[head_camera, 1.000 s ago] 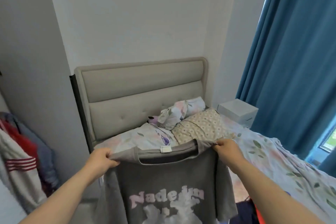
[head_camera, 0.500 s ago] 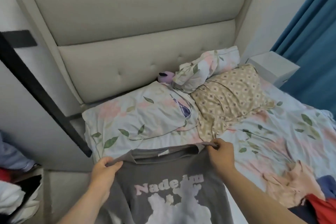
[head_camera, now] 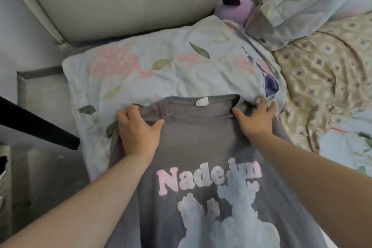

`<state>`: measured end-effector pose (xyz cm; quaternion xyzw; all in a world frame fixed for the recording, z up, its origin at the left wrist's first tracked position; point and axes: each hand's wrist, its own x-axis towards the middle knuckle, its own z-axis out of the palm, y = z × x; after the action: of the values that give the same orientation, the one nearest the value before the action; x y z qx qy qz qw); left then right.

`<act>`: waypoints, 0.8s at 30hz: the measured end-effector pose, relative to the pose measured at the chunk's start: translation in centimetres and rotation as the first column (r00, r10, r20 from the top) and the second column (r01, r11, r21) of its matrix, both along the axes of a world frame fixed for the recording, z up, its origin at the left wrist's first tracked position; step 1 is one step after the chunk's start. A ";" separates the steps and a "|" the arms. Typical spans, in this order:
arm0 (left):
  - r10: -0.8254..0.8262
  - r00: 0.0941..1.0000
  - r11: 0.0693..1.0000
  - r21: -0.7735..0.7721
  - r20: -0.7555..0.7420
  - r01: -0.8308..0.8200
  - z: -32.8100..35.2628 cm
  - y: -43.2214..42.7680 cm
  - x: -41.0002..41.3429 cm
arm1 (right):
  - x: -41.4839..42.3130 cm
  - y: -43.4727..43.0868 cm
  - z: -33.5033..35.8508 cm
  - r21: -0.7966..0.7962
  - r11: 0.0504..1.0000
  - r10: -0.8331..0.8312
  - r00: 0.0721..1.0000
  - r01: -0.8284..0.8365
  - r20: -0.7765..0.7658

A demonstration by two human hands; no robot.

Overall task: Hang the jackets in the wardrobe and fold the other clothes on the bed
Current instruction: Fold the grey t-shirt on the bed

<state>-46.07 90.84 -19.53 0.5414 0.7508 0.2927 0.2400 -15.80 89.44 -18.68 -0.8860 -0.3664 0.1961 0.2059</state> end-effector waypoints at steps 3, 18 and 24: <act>-0.083 0.988 0.991 0.093 -0.130 0.095 -3.5 -0.5 0.0 | 0.8 -0.1 -4.5 -0.100 0.986 0.155 0.966 -0.136 0.207; -0.059 0.949 0.962 0.237 -0.311 0.137 -6.8 -0.6 0.4 | 0.8 -0.4 -7.9 -0.039 0.988 0.151 0.921 -0.147 0.359; -0.006 0.943 0.943 0.312 -0.333 0.116 -6.6 -0.8 0.4 | 0.8 -0.6 -7.7 0.005 0.985 0.161 0.922 -0.173 0.351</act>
<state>-45.63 90.07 -26.12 0.6378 0.7038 0.3115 0.0278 -15.02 88.83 -26.41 -0.8685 -0.4745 0.0460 0.1358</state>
